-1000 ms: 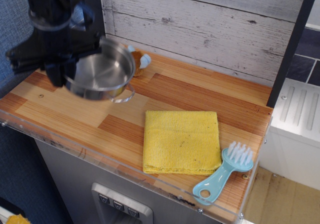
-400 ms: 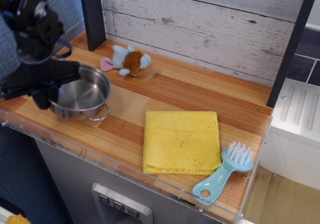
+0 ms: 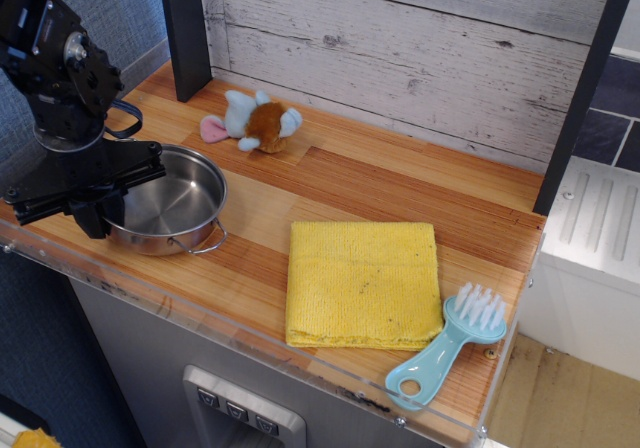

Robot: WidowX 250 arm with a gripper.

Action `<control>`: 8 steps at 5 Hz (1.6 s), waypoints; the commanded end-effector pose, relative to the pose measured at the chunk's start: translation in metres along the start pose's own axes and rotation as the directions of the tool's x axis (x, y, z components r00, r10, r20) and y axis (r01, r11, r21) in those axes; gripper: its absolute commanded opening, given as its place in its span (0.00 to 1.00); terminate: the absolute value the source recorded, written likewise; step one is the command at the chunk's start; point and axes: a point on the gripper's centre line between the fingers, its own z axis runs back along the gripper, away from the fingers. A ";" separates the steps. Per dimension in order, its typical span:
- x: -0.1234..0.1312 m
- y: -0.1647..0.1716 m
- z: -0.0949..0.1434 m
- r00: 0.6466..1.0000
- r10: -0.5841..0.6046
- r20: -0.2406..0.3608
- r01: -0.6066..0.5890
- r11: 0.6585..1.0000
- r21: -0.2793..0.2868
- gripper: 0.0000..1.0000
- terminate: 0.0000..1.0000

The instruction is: Put the pot in the bottom left hand side of the table.

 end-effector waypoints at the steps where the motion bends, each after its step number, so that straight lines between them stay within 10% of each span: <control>1: -0.001 -0.010 0.011 1.000 0.014 -0.016 -0.014 1.000 -0.001 1.00 0.00; 4: 0.003 -0.014 0.021 1.000 0.011 -0.017 -0.011 1.000 0.000 1.00 0.00; 8: 0.033 -0.055 0.141 0.981 -0.146 0.131 0.151 0.988 -0.026 1.00 0.00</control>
